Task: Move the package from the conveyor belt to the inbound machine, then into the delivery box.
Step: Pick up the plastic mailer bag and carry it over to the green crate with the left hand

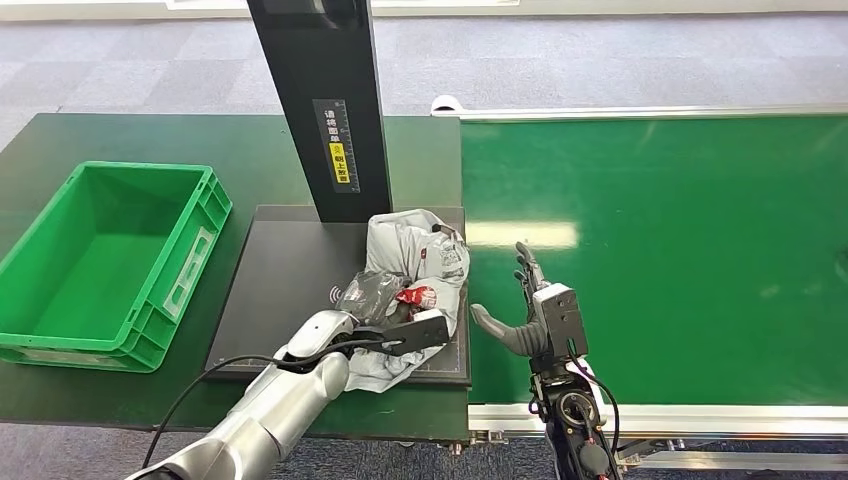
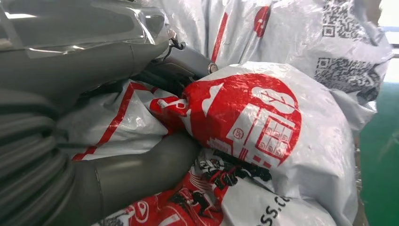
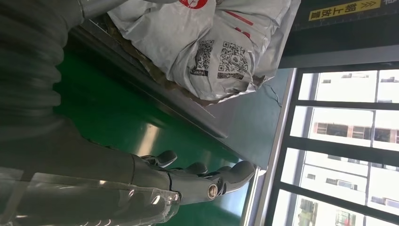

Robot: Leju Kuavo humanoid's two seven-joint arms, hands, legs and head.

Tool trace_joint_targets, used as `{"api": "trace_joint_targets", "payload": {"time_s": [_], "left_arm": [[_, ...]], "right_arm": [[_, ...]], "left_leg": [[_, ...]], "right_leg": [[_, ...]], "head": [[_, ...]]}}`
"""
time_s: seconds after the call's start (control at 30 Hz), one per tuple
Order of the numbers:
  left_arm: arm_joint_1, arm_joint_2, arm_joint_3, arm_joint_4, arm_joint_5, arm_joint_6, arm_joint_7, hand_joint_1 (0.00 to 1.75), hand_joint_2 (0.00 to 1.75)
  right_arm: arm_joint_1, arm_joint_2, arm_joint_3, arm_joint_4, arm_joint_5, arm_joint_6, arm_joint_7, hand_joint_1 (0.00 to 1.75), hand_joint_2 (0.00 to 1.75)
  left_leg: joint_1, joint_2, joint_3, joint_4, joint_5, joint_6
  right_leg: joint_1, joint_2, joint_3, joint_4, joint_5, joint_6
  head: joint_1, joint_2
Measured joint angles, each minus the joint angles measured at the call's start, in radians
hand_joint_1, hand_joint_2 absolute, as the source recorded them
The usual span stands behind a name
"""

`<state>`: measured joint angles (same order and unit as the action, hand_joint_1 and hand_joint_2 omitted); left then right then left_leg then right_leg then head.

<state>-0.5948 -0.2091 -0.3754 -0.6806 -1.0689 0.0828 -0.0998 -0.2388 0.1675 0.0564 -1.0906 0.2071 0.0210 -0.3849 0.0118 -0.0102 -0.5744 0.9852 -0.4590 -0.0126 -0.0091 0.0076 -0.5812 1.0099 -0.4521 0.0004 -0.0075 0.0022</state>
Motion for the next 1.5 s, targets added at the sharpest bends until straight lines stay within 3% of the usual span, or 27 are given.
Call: {"api": "trace_joint_targets", "payload": {"time_s": [0.27, 0.47, 0.6, 0.73, 0.83, 0.9, 1.1, 1.27, 1.37, 1.5], "left_arm": [[0.023, 0.000, 0.012, -0.002, 0.025, 0.132, -0.057, 1.75, 1.75], [0.095, -0.001, 0.037, -0.104, 0.126, 0.386, -0.241, 1.75, 1.75], [0.128, 0.002, 0.037, -0.182, 0.127, 0.493, -0.307, 1.75, 1.75], [0.171, -0.001, 0.077, -0.303, -0.024, 0.600, -0.431, 1.75, 1.75], [0.208, -0.028, 0.164, -0.431, -0.172, 0.613, -0.550, 1.75, 1.75], [0.223, -0.045, 0.220, -0.500, -0.207, 0.614, -0.582, 1.75, 1.75], [0.248, -0.068, 0.308, -0.615, -0.231, 0.615, -0.596, 1.75, 1.75], [0.247, -0.060, 0.382, -0.699, -0.330, 0.616, -0.590, 1.75, 1.75], [0.223, -0.012, 0.427, -0.721, -0.408, 0.615, -0.523, 1.75, 1.75], [0.181, 0.107, 0.442, -0.724, -0.468, 0.615, -0.352, 1.75, 1.75]], "right_arm": [[0.008, 0.000, -0.003, -0.009, 0.002, 0.000, 0.000, 0.00, 1.75], [0.015, 0.000, -0.008, -0.029, -0.003, 0.001, 0.000, 0.00, 1.75], [0.016, 0.000, -0.010, -0.033, -0.010, 0.001, -0.001, 0.00, 1.75], [0.015, -0.002, -0.011, -0.032, -0.024, 0.001, -0.010, 0.00, 1.75], [0.011, -0.005, -0.011, -0.027, -0.033, 0.002, -0.021, 0.00, 1.75], [0.010, -0.006, -0.011, -0.024, -0.036, 0.002, -0.023, 0.00, 1.75], [0.009, -0.008, -0.012, -0.018, -0.037, 0.002, -0.025, 0.00, 1.75], [0.009, -0.012, -0.012, -0.013, -0.043, 0.001, -0.035, 0.00, 1.75], [0.007, -0.016, -0.012, -0.006, -0.045, 0.003, -0.040, 0.00, 1.75], [0.003, -0.022, -0.010, 0.007, -0.050, 0.006, -0.045, 0.00, 1.75]], "left_leg": [[0.000, 0.000, -0.003, 0.000, 0.000, 0.000], [0.000, 0.000, -0.007, 0.000, 0.000, 0.000], [0.000, 0.000, -0.009, 0.000, 0.000, 0.000], [0.000, 0.000, -0.011, 0.000, 0.000, 0.000], [0.000, 0.001, -0.011, 0.000, 0.000, 0.000], [0.000, 0.001, -0.011, 0.000, 0.000, 0.000], [0.000, 0.000, -0.011, 0.000, 0.000, 0.000], [0.000, 0.000, -0.011, 0.000, 0.000, 0.000], [0.000, 0.001, -0.011, 0.000, 0.000, 0.000], [0.001, 0.001, -0.011, 0.000, 0.000, -0.001]], "right_leg": [[0.000, 0.000, -0.003, 0.000, 0.000, 0.000], [0.000, 0.000, -0.008, 0.000, 0.000, 0.000], [0.000, 0.000, -0.010, 0.000, 0.000, 0.000], [0.000, 0.000, -0.011, 0.000, 0.000, 0.000], [0.000, 0.000, -0.012, 0.000, 0.000, 0.000], [0.000, 0.000, -0.012, 0.000, 0.000, 0.000], [0.000, 0.000, -0.012, 0.000, 0.000, 0.000], [0.000, 0.000, -0.012, 0.000, 0.000, 0.000], [0.000, 0.000, -0.012, 0.000, 0.000, 0.000], [0.001, 0.000, -0.012, 0.001, 0.000, 0.000]], "head": [[0.000, 0.000], [0.000, 0.000], [0.000, 0.000], [0.000, 0.000], [0.000, 0.000], [0.000, 0.000], [0.000, 0.000], [0.000, 0.000], [0.000, 0.000], [0.000, 0.000]]}}
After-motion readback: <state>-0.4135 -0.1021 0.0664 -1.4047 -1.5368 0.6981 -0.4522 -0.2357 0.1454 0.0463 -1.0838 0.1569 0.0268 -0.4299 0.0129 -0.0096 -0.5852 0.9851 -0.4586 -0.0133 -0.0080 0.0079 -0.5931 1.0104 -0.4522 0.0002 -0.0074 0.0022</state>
